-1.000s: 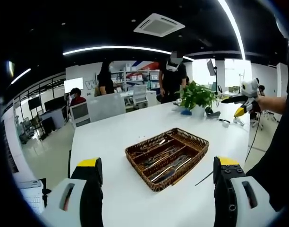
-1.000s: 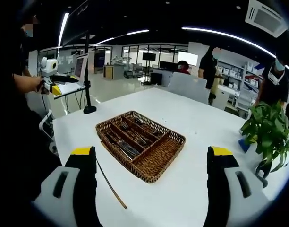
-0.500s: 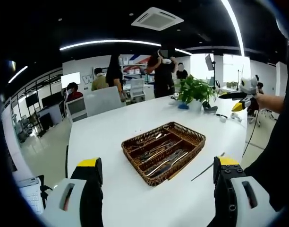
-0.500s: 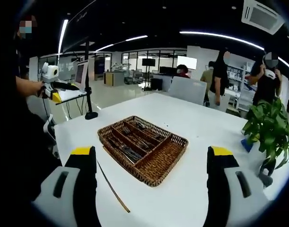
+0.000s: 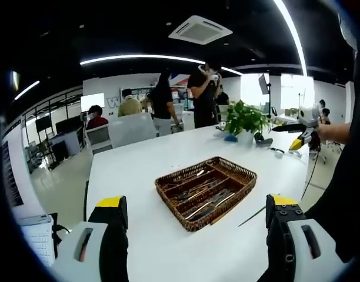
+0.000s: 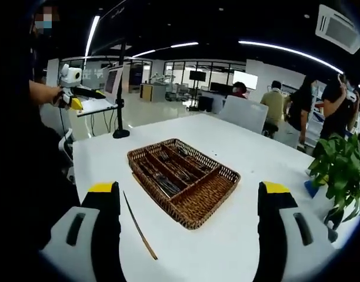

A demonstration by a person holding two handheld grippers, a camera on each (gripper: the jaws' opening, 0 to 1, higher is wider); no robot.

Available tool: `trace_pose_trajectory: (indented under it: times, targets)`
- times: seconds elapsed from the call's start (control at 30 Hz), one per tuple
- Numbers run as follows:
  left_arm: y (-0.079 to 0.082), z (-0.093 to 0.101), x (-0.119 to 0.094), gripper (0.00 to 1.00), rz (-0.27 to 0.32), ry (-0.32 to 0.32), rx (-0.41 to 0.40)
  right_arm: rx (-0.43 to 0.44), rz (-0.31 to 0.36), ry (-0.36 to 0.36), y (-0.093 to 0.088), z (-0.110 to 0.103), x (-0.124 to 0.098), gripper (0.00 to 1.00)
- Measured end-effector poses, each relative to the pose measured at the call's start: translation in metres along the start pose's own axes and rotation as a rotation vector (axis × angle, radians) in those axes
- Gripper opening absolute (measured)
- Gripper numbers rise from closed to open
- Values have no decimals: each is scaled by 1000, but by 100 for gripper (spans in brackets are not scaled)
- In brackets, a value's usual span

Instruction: Arrange the knives, forks, and spoons in their matching storage slots by inserting each utensil handle-first until every utensil is classified and aligned in the correct compartment

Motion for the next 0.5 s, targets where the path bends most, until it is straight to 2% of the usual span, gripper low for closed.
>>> trace_pose_trajectory:
  times: [0.17,0.3,0.5]
  targets:
    - [2,2,3,100,11,-18,9,18,-33,0,0,-3,0,100]
    - [5,2,4,100,32,-25,19,-16,-17,-1,1,-8,-3,100]
    - [9,3,7,100,31,-47,36,4,-21,-12,-12,-9,-5,100]
Point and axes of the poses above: the point that each gripper's makers call its tool centre point, and the gripper's own axes: x roughly forward along the fingers, z roughly to its right, y roughly out of its top, the point moved 8 cm from there along -x, roughly backward along the fingers, and after that the axes turned 2 degrees about -y, right-handed, at the moved point
